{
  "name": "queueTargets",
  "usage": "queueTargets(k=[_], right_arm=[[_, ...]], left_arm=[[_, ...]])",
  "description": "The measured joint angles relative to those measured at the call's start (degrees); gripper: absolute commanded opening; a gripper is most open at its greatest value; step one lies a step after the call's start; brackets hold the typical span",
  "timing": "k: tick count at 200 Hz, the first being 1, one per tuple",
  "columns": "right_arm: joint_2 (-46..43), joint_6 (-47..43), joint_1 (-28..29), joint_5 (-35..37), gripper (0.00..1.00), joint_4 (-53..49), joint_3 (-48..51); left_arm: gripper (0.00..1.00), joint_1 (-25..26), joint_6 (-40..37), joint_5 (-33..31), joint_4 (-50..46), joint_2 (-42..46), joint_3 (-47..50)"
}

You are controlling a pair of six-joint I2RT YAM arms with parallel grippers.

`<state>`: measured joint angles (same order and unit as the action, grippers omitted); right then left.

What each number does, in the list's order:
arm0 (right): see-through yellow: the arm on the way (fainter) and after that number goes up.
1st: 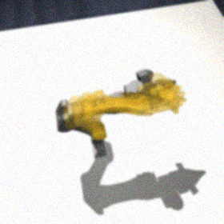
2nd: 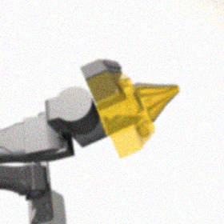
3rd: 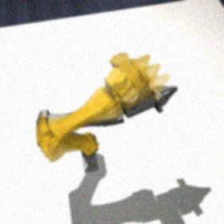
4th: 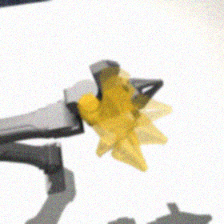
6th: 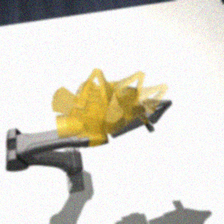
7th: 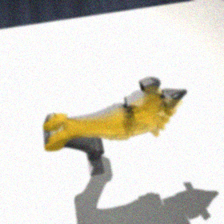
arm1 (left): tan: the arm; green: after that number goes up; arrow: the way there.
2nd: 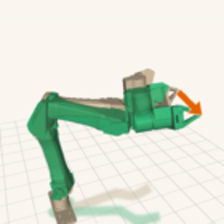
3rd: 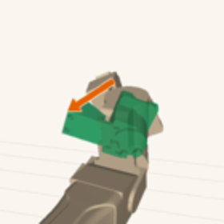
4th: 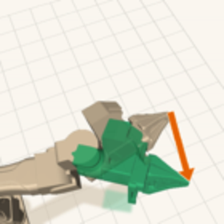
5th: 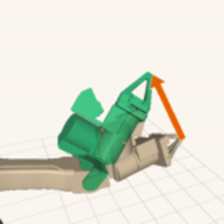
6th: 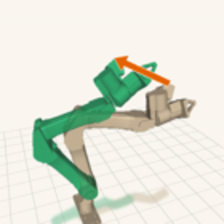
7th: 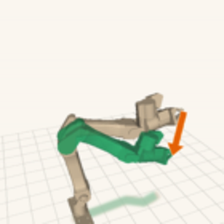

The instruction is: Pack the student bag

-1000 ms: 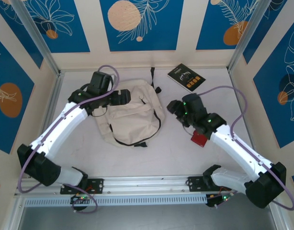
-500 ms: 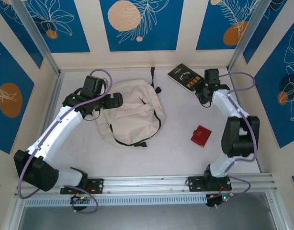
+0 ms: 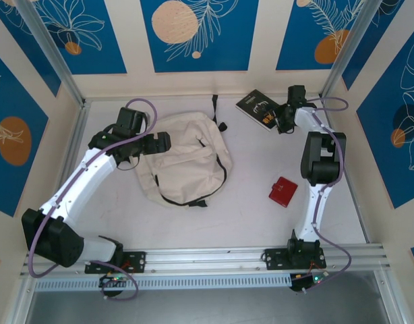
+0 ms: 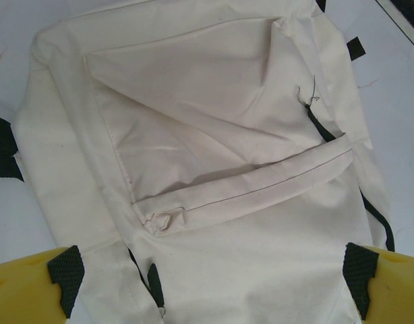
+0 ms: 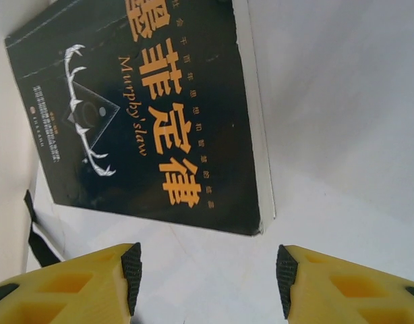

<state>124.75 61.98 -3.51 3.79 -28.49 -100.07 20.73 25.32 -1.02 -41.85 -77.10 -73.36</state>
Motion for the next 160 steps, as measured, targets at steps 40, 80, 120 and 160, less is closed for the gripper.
queueTargets(k=[40,80,120,160], right_arm=[[4.07,0.61,-0.17,-0.52,0.57,-3.52,-3.58],[8.02,0.35,-0.39,-2.86,0.54,-4.57,-7.41],[8.66,-0.07,-0.57,-4.74,0.5,-5.42,-9.38],[8.66,-1.01,-1.31,-8.28,0.44,-5.53,-11.21]], left_arm=[[1.0,-0.42,0.02,0.48,0.37,-0.17,0.04],[1.0,-0.85,0.02,1.05,0.5,-1.53,0.04],[1.0,-1.29,0.02,1.05,0.5,-1.77,0.04],[1.0,-1.77,0.04,1.25,0.5,-1.79,0.04]])
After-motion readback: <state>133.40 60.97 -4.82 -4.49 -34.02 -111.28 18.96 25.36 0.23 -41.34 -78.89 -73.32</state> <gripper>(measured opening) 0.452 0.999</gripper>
